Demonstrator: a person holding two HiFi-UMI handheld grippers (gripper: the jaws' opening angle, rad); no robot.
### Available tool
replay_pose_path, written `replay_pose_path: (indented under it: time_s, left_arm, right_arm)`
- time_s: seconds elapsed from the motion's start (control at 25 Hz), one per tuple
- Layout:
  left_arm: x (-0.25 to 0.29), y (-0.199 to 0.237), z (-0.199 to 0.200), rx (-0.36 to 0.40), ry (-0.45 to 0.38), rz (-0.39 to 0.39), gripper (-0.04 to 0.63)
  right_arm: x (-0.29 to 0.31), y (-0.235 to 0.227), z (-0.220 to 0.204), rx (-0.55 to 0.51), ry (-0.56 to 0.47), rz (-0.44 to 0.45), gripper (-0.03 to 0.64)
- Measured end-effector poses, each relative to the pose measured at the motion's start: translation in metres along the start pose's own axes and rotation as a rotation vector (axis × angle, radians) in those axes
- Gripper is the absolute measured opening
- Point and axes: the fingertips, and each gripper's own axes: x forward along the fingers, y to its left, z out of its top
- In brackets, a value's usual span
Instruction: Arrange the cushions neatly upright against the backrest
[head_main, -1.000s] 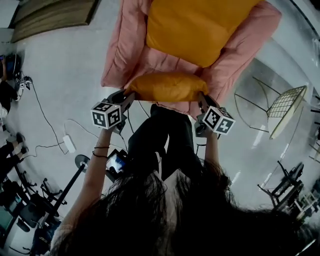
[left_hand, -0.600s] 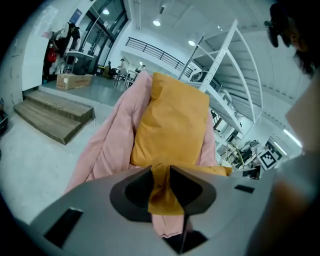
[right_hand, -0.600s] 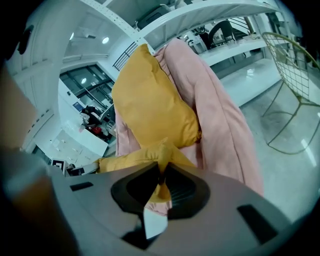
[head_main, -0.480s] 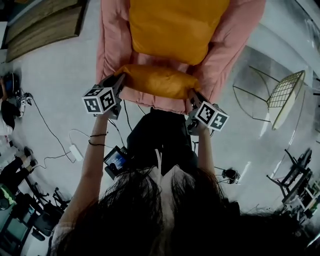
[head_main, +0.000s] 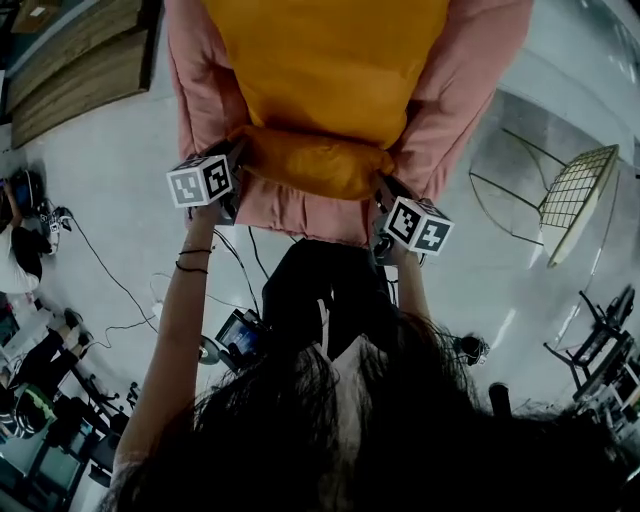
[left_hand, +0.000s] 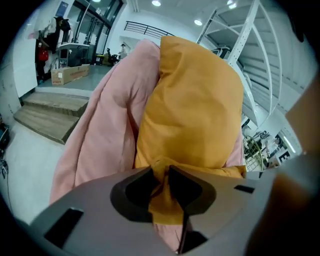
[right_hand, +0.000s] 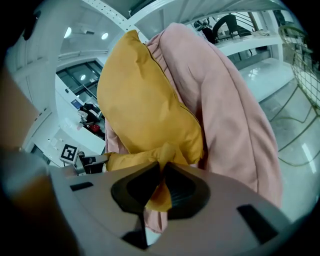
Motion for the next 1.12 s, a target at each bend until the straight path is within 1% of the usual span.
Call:
replay_pose_path:
  time_s: [0.16, 0.28, 0.36, 0.44, 0.52, 0.64, 0.76, 0.88, 0.96, 1.04, 1.08, 1.12]
  left_arm:
    - [0.039, 0.014, 0.005, -0.011, 0.058, 0.023, 0.11]
    - [0.065, 0.028, -0.002, -0.033, 0.12, 0.058, 0.11]
    - [0.076, 0.034, -0.009, -0.014, 0.159, 0.08, 0.11]
    - [0.083, 0.038, -0.017, 0.005, 0.191, 0.079, 0.112]
    - [0.088, 0.04, -0.022, -0.004, 0.202, 0.057, 0.112]
    - [0.094, 0.043, -0.019, -0.048, 0.192, 0.017, 0.114]
    - [0.093, 0.041, -0.012, -0.07, 0.183, 0.002, 0.126]
    - [0.094, 0.036, -0.01, -0.059, 0.165, 0.008, 0.127]
    - [0.093, 0.035, -0.01, -0.052, 0.13, 0.002, 0.127]
    - [0.085, 0.035, -0.008, -0.036, 0.09, -0.016, 0.129]
    - [0.078, 0.036, -0.007, -0.026, 0.072, -0.02, 0.141]
    - [0.07, 0.037, -0.005, -0.018, 0.055, -0.017, 0.168]
  right_arm:
    - [0.028, -0.011, 0.01, -0.009, 0.028, 0.015, 0.06]
    - [0.05, -0.015, 0.011, -0.023, 0.09, 0.01, 0.06]
    - [0.064, -0.02, 0.006, -0.054, 0.136, -0.001, 0.06]
    - [0.076, -0.025, -0.004, -0.062, 0.184, -0.004, 0.06]
    - [0.083, -0.029, -0.011, -0.03, 0.21, 0.009, 0.06]
    - [0.091, -0.029, -0.008, 0.005, 0.213, 0.021, 0.06]
    - [0.091, -0.028, -0.001, -0.023, 0.196, -0.014, 0.06]
    - [0.088, -0.033, 0.001, -0.048, 0.171, -0.07, 0.06]
    - [0.087, -0.035, 0.0, -0.058, 0.161, -0.095, 0.06]
    - [0.084, -0.033, 0.0, -0.063, 0.159, -0.102, 0.061]
    - [0.082, -0.031, 0.001, -0.059, 0.161, -0.1, 0.061]
    - [0.079, -0.031, 0.001, -0.048, 0.165, -0.099, 0.061]
